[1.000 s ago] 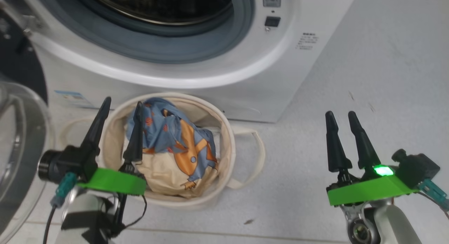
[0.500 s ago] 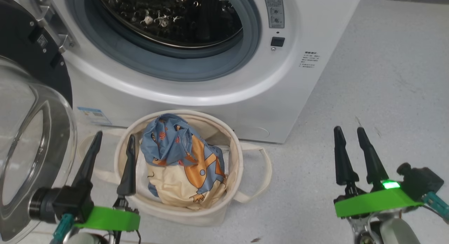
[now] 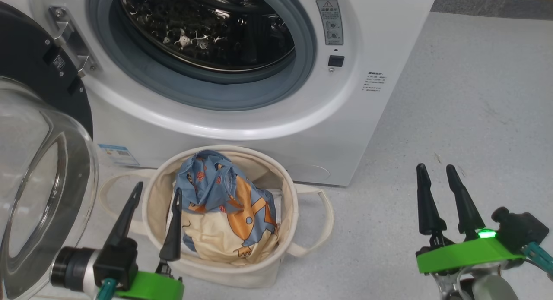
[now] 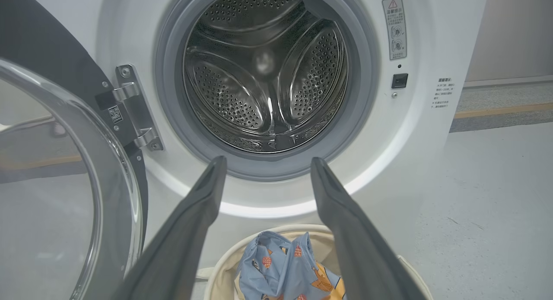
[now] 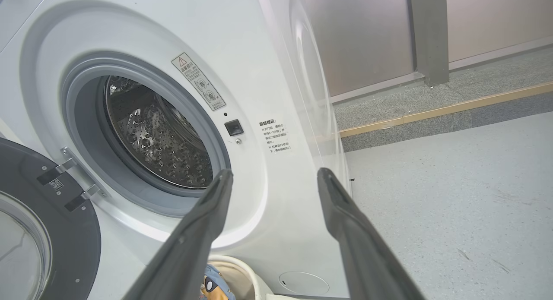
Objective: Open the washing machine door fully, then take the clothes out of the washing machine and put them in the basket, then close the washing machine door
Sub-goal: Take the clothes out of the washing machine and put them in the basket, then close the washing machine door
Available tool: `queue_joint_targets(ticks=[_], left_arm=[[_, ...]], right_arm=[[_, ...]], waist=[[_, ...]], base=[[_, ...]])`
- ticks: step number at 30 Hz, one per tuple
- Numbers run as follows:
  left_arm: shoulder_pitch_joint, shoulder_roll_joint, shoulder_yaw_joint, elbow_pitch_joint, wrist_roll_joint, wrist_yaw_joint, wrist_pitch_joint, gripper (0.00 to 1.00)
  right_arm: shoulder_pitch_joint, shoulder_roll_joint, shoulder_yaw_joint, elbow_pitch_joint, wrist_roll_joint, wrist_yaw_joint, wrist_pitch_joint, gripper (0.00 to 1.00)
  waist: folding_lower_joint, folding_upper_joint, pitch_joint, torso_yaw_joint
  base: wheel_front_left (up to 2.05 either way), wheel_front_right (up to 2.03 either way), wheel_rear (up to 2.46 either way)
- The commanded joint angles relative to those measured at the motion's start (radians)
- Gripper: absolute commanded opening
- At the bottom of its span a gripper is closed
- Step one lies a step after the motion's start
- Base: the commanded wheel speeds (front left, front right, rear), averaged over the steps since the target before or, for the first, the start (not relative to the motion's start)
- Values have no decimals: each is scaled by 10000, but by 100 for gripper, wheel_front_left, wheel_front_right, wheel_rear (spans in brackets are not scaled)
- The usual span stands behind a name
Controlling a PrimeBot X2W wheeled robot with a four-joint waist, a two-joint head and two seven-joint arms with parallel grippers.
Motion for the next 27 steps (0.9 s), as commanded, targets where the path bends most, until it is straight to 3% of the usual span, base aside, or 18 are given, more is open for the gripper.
queue_joint_targets(ticks=[1,14,27], left_arm=[[-84,229,171,-261,85,151,-47,100],[-89,355,-296,-94,-220,493,-47,100],[-146,362,-243,-95,-563,472,-47,100]], right_arm=[[10,-3,191,-313,-20,8,-120,100],[0,-3,221,-320,54,8,-120,100],[-41,-3,229,-309,154,8,-120,100]], waist=[[0,-1,-15,-6],[0,-1,-19,78],[0,-1,4,83]], base=[[0,0,0],[0,0,0],[0,0,0]])
